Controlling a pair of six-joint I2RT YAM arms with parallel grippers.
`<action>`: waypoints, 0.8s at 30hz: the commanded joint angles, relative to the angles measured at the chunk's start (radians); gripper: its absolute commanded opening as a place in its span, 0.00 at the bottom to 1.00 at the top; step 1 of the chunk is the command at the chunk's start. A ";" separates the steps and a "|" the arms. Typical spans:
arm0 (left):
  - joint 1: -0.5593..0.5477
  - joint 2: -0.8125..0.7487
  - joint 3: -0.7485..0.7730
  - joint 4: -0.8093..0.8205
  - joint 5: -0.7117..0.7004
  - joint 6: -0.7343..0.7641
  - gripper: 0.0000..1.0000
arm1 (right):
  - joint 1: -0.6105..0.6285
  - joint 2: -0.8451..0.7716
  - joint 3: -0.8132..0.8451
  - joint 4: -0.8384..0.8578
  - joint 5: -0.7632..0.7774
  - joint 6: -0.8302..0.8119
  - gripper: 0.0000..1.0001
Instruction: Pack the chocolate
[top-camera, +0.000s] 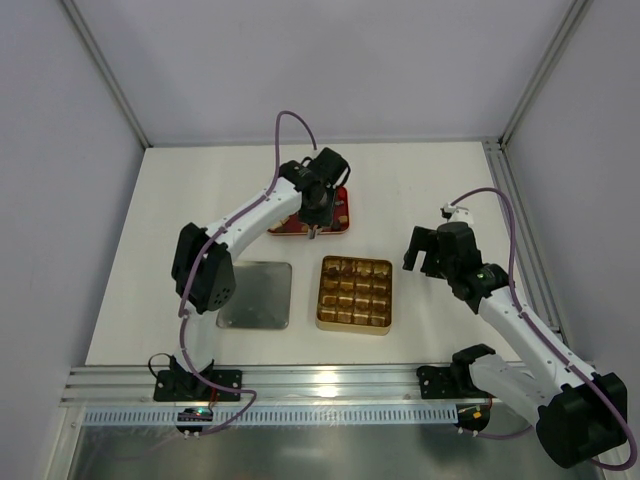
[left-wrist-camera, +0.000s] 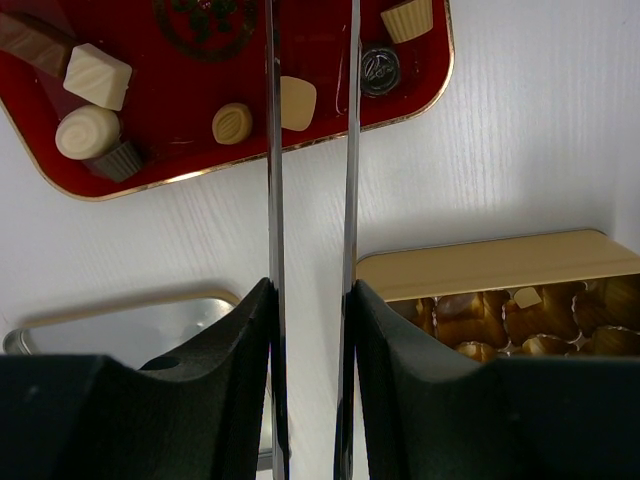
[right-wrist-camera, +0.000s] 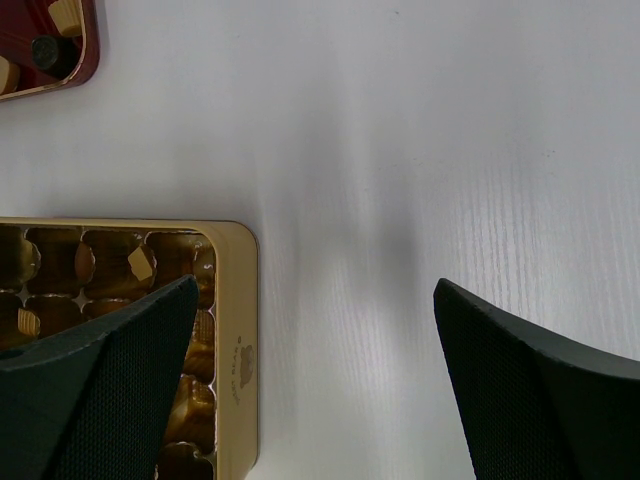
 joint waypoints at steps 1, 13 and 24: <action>0.006 0.002 0.049 0.008 -0.019 -0.010 0.35 | -0.001 -0.009 0.002 0.016 0.016 -0.017 1.00; 0.006 -0.030 0.055 -0.027 -0.041 0.005 0.34 | -0.001 -0.006 0.001 0.021 0.013 -0.016 1.00; 0.011 0.002 0.107 -0.081 -0.021 0.025 0.35 | -0.001 -0.007 -0.002 0.024 0.015 -0.013 1.00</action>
